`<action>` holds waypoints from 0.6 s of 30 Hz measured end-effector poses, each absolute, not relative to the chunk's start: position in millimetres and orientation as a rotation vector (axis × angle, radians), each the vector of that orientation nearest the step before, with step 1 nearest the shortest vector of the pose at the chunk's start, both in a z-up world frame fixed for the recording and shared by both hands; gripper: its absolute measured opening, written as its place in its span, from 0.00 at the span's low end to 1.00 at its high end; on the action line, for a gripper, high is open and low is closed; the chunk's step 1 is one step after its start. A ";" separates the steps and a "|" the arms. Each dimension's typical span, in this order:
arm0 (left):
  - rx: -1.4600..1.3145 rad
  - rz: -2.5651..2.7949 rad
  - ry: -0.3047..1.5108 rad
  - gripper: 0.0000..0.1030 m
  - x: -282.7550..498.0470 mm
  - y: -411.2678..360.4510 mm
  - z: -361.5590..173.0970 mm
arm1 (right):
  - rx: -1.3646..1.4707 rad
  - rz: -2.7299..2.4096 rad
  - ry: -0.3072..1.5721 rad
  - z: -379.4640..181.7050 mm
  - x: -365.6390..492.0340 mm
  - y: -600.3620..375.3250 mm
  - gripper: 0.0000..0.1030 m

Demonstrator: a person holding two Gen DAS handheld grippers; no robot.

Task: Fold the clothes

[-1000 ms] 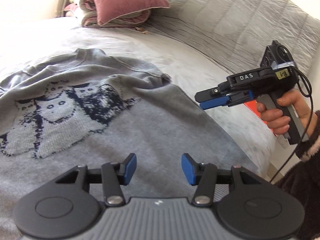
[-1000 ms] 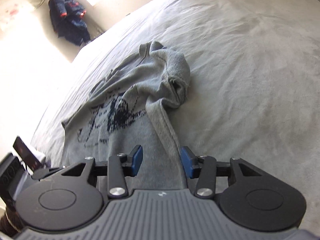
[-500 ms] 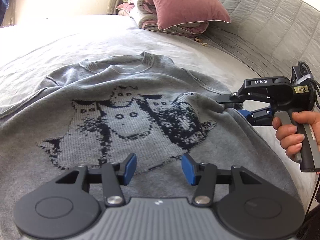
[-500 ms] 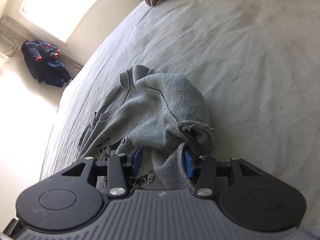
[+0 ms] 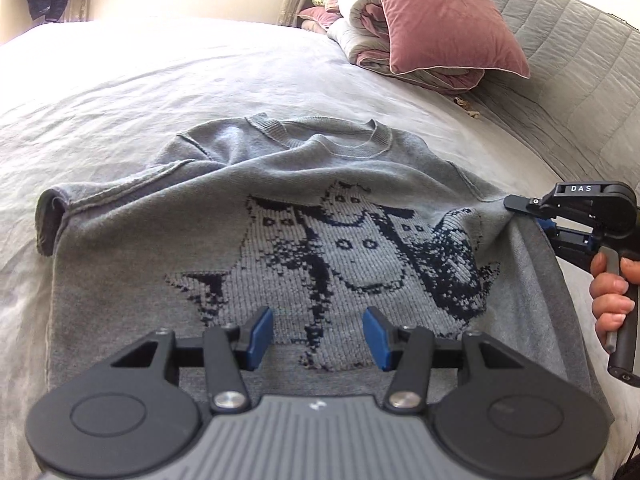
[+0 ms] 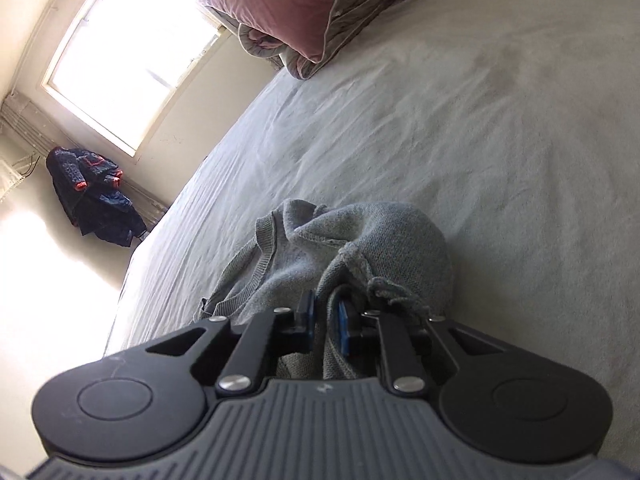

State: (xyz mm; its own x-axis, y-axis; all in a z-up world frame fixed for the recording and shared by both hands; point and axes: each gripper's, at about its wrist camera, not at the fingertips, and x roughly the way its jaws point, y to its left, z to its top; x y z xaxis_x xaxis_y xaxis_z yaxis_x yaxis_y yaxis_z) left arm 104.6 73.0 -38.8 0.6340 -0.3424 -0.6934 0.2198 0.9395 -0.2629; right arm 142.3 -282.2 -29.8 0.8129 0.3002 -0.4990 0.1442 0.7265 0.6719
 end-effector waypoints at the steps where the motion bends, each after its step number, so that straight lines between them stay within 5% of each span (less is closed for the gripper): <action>1: -0.162 -0.317 0.827 0.49 105.1 74.2 -39.2 | 0.730 0.099 0.616 -26.3 141.6 -277.6 0.14; 8: -0.177 -0.297 0.831 0.49 105.8 78.2 -38.4 | 0.323 0.266 0.547 -0.9 132.0 -211.9 0.13; 18: -0.165 -0.287 0.834 0.50 105.1 78.5 -38.2 | -0.068 0.441 0.729 -44.4 130.8 -140.3 0.15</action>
